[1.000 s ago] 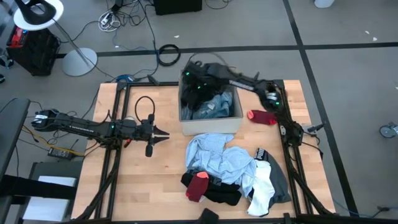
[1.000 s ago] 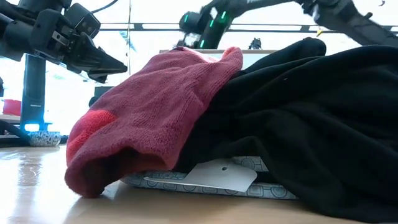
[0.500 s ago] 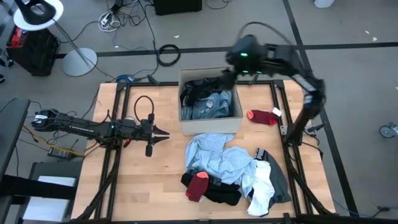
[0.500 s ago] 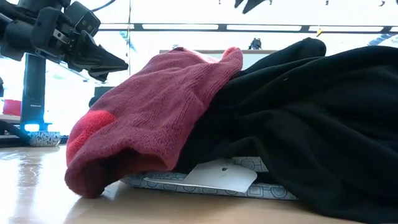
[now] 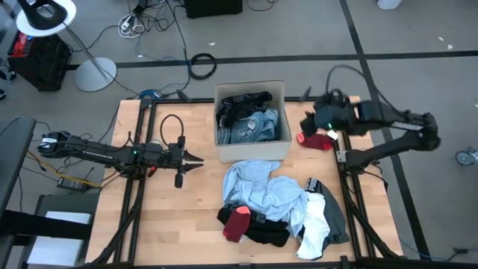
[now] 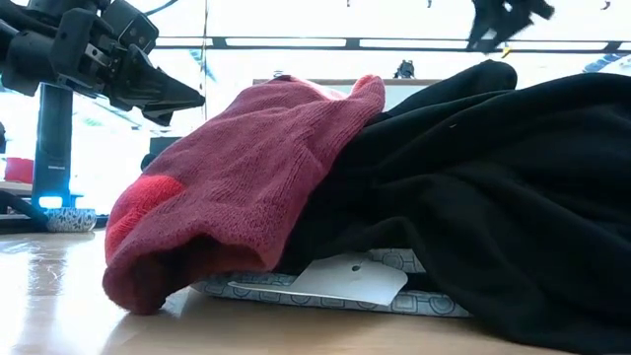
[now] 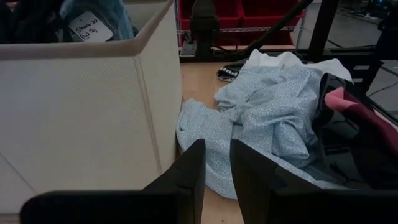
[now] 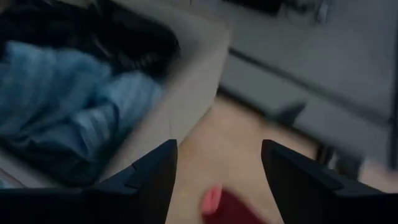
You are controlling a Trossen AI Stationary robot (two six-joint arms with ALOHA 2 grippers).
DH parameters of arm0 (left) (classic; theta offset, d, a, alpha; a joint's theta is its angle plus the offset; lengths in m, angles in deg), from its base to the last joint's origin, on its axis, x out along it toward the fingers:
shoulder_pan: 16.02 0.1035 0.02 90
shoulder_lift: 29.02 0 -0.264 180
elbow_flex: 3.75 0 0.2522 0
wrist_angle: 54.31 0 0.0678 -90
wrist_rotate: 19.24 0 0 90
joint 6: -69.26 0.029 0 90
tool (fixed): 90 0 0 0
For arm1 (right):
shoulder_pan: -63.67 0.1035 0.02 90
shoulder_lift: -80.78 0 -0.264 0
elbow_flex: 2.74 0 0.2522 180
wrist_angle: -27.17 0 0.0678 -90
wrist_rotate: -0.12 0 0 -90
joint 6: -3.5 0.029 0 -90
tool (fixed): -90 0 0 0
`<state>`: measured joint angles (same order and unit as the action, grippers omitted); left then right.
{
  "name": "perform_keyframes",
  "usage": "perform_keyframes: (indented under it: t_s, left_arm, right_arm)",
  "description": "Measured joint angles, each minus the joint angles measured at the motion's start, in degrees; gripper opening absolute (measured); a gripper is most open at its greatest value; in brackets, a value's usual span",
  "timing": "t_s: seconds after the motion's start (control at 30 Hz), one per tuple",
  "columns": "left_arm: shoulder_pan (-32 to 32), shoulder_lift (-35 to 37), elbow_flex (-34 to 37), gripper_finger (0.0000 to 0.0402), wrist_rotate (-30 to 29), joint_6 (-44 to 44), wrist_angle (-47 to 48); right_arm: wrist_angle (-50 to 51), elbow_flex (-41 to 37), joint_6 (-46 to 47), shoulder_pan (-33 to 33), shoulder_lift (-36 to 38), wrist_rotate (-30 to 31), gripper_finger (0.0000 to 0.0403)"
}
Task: Sort clothes
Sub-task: Put the top red sock into the white laundry bin
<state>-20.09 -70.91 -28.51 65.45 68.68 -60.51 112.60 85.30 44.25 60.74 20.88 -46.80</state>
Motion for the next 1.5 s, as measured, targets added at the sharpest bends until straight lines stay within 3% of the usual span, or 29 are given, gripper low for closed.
perform_keyframes:
  t_s: [0.13,0.27,0.4,0.57,0.87,1.1,1.2,1.37,1.5]
  left_arm:
    - [0.0,0.02,0.0,0.008,0.0,-0.14,0.0]
    - [0.0,0.0,0.0,0.008,0.0,-0.31,-0.01]
    - [0.0,0.0,0.0,0.008,0.0,-1.14,-0.02]
    - [0.0,0.0,0.0,0.008,0.0,-1.44,0.0]
    - [0.0,0.0,0.0,0.008,0.37,-1.36,0.05]
    - [0.0,0.01,0.0,0.008,0.44,-1.31,0.07]
    - [0.0,0.02,0.0,0.008,0.46,-1.43,0.09]
    - [-0.07,0.0,0.0,0.008,0.96,-1.9,0.2]
    - [-0.07,0.0,0.0,0.008,1.03,-2.67,0.22]
  right_arm:
    - [-3.33,-15.85,11.5,-1.16,7.71,-5.17,0.0233]
    - [-4.21,-27.16,18.82,-3.9,10.53,-11.64,0.0231]
    - [-10.4,-35.98,19.75,-7.53,10.28,-18.02,0.0231]
    - [-24.26,-46.1,17.63,-12.89,10.16,-21.81,0.023]
    - [-41.05,-55.84,13.04,-23.05,8.9,-20.34,0.0229]
    - [-44.85,-59.05,12.31,-26.06,2.89,-19.46,0.0226]
    - [-46.33,-59.07,11.93,-25.56,1.69,-18.98,0.0194]
    - [-47.18,-57.36,8.28,-24.63,2.15,-21.9,0.0038]
    - [-43.84,-53.13,6.37,-23.76,3.71,-22.33,0.0017]
